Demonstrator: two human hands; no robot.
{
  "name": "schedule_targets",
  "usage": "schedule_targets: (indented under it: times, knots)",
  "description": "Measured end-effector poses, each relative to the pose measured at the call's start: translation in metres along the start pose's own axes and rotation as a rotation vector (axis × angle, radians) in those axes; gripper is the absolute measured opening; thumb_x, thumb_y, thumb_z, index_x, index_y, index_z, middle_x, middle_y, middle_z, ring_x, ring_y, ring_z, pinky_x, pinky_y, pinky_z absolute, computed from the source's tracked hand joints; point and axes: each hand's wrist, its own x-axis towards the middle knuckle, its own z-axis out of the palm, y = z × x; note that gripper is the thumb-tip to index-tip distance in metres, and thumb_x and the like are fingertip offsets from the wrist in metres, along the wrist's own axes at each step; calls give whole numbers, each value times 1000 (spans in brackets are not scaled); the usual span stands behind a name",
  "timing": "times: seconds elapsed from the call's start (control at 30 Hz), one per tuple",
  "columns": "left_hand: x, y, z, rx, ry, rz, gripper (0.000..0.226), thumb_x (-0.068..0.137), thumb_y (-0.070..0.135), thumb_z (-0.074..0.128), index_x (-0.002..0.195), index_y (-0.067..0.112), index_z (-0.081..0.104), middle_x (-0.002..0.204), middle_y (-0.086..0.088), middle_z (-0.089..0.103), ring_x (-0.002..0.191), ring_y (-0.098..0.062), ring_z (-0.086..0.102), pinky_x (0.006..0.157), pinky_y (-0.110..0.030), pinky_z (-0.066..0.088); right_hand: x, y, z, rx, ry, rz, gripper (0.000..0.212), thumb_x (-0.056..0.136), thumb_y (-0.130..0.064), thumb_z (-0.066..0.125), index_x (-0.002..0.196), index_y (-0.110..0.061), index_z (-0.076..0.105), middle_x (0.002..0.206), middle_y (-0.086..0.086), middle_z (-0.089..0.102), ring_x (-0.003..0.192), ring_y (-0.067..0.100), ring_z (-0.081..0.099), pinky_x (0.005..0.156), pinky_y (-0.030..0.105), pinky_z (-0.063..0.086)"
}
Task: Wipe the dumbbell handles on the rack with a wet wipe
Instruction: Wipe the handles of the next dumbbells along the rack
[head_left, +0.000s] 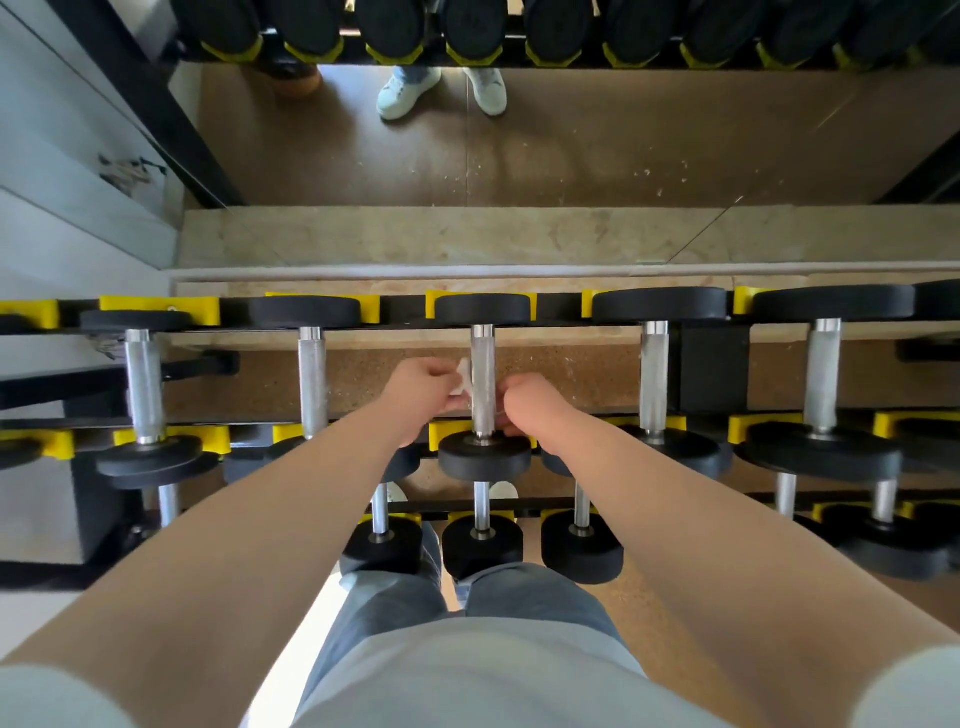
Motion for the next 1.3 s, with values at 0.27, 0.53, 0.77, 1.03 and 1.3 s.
schedule_targets:
  times: [0.27,0.53,0.77,1.03,1.3]
  knots:
    - [-11,2,3,405,0,166,16,85,24,82,97,24,72,95,1,74,85,-15,71,83,-31,59,-15,2,-13,217,4,48,25,107,-10,44,97,-14,67,103,10,73,95,24,71,83,35,60]
    - [-25,-5,18,749,14,282,22,93,31,73,112,23,77,108,2,72,94,-13,62,81,-24,46,-20,7,-11,117,13,-30,28,101,-1,53,124,-4,67,119,19,70,103,27,69,99,44,57]
    - [-5,28,8,527,106,262,17,92,32,74,106,23,70,103,0,71,91,-19,64,83,-31,52,-24,15,-16,171,41,-51,27,105,-7,50,125,-11,68,114,11,71,100,24,69,93,37,59]
    - [-36,0,30,1224,-150,303,42,99,53,55,113,19,77,112,-4,71,104,-25,66,92,-34,54,-25,21,-11,76,80,-120,27,101,-6,54,118,-18,71,115,7,70,103,25,68,95,42,59]
    - [-30,-3,25,376,131,288,22,94,23,68,115,29,70,98,8,68,92,-15,69,86,-34,57,-26,19,-9,247,169,-294,22,99,-19,65,120,-27,64,108,-2,72,93,13,72,85,35,63]
